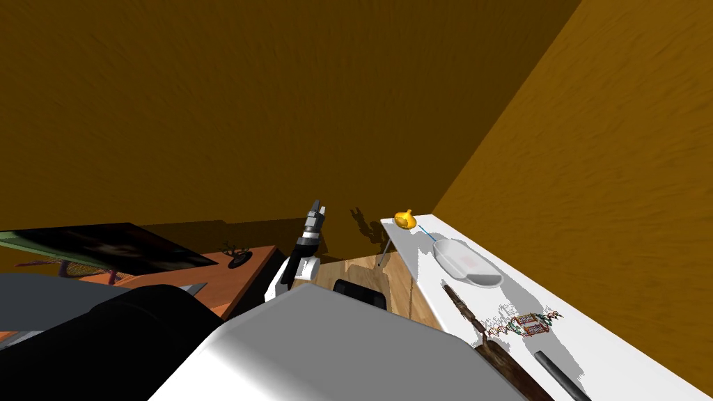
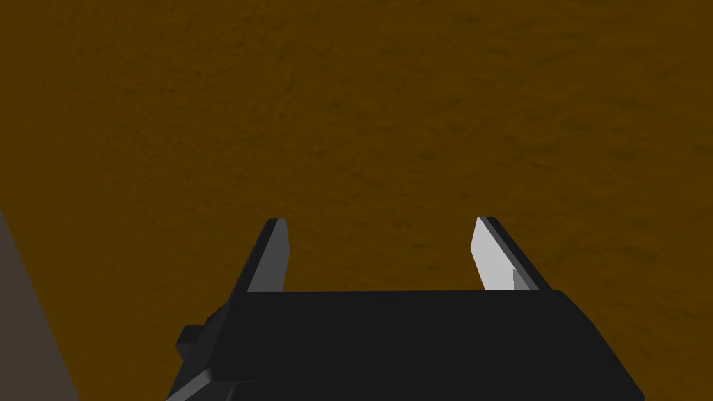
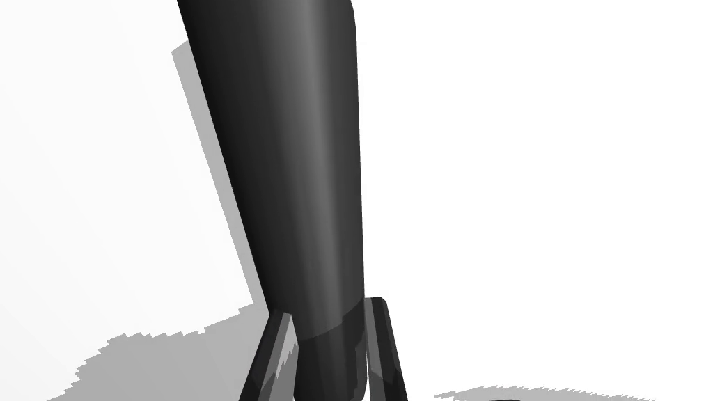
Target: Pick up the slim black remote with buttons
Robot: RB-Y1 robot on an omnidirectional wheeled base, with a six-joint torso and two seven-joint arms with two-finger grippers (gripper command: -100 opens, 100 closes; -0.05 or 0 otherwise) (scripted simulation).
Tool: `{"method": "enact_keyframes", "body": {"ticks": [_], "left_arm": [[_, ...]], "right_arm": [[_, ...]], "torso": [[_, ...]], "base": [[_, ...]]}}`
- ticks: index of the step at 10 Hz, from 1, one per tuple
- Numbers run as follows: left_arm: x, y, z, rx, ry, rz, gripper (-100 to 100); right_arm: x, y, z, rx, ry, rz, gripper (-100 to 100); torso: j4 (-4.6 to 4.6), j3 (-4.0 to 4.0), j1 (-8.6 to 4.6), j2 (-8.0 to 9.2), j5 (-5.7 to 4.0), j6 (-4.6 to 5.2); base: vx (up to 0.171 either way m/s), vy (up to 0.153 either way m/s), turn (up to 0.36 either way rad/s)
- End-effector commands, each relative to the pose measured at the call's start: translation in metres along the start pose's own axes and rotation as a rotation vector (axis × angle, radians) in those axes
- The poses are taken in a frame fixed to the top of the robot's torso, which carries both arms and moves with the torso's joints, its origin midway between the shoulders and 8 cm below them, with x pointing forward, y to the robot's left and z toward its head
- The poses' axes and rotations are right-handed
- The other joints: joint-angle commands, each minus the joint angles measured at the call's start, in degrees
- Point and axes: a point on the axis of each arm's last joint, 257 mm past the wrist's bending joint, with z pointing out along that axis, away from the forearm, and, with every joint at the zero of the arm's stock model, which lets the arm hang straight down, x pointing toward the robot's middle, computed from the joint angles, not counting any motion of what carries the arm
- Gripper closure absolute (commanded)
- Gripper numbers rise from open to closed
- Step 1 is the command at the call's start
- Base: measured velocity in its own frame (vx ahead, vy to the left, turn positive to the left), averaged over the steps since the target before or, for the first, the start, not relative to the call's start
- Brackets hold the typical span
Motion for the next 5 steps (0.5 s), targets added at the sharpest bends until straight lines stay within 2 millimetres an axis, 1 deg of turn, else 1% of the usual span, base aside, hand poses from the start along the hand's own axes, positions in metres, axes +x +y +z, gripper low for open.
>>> {"method": "enact_keyframes", "body": {"ticks": [1, 2, 3, 4, 5], "left_arm": [[0.000, 0.000, 0.000, 0.000, 0.000, 0.000, 0], [0.000, 0.000, 0.000, 0.000, 0.000, 0.000, 0], [0.000, 0.000, 0.000, 0.000, 0.000, 0.000, 0], [0.000, 0.000, 0.000, 0.000, 0.000, 0.000, 0], [0.000, 0.000, 0.000, 0.000, 0.000, 0.000, 0]], "right_arm": [[0.000, 0.000, 0.000, 0.000, 0.000, 0.000, 0], [-0.007, -0.003, -0.007, 0.000, 0.002, -0.008, 100], [-0.011, -0.005, -0.011, -0.001, 0.003, -0.014, 100], [-0.008, -0.003, -0.008, 0.000, 0.003, -0.011, 100], [-0.008, -0.003, -0.009, 0.000, 0.003, -0.011, 0]], "torso": [[0.00, 0.00, 0.00, 0.00, 0.00, 0.00], [0.00, 0.00, 0.00, 0.00, 0.00, 0.00], [0.01, 0.03, 0.04, 0.05, 0.05, 0.06], [0.02, 0.05, 0.08, 0.09, 0.05, 0.07], [0.02, 0.04, 0.05, 0.06, 0.02, 0.03]], "base": [[0.000, 0.000, 0.000], [-0.011, 0.007, -0.104], [-0.015, 0.012, -0.101], [-0.007, 0.006, -0.020], [0.000, 0.000, 0.000]]}}
